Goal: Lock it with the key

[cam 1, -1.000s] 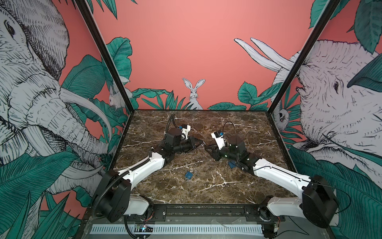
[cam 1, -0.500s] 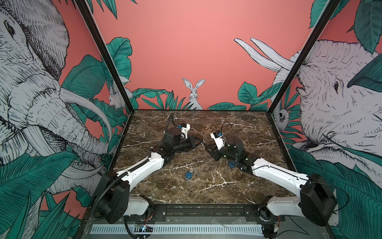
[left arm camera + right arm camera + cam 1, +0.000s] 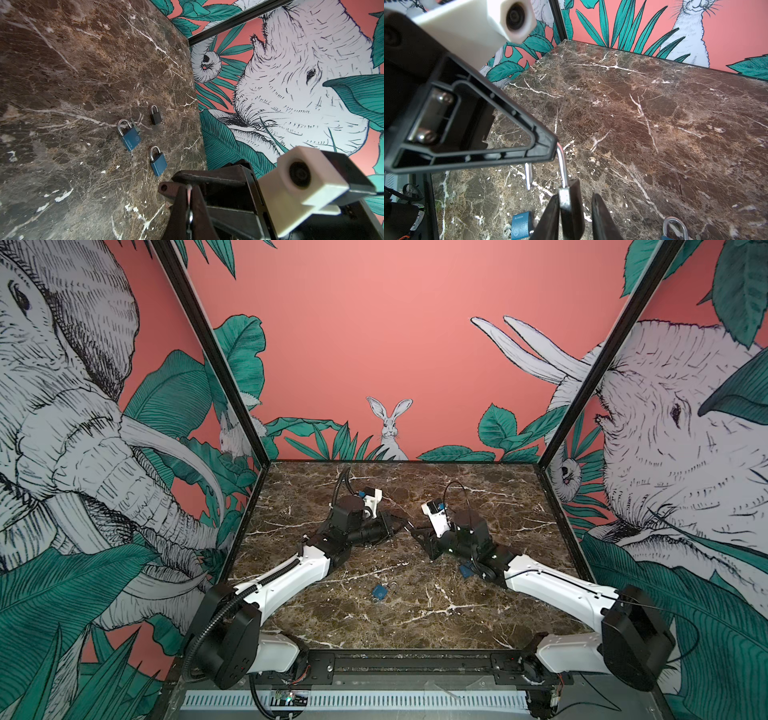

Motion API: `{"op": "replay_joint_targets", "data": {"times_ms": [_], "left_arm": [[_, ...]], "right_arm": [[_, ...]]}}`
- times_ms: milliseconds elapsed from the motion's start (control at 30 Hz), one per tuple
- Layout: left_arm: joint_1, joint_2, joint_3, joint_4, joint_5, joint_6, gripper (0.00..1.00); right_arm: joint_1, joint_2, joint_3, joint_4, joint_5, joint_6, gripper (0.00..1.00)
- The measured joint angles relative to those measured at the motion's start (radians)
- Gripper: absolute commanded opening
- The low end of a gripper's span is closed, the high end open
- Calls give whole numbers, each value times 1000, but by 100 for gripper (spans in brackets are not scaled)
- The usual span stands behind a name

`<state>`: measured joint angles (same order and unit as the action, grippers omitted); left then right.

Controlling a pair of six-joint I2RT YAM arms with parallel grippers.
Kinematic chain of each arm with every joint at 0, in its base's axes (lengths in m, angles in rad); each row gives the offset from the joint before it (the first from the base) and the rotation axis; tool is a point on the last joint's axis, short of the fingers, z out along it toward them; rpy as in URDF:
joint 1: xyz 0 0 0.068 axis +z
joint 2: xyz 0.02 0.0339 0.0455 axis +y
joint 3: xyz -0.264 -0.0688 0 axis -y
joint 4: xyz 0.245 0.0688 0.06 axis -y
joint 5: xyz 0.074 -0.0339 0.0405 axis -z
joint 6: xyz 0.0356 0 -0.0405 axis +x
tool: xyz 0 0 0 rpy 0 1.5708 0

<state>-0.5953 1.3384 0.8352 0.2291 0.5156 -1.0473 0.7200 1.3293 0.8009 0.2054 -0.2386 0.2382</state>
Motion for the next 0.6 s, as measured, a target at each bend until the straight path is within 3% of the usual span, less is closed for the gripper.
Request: {"op": "replay_joint_targets", "data": {"times_ms": [267,433,533,600], "left_arm": [[0,0,0,0,-3,0,0],[0,0,0,0,-9,-3,0],[0,0,0,0,-13,-4,0],[0,0,0,0,-15,-5,0]], "right_arm": [[0,14,0,0,0,0,24],[1,18,0,0,-5,-4,12],[6,18,0,-1,-5,-7,0],[6,18,0,0,-4,-8,0]]}}
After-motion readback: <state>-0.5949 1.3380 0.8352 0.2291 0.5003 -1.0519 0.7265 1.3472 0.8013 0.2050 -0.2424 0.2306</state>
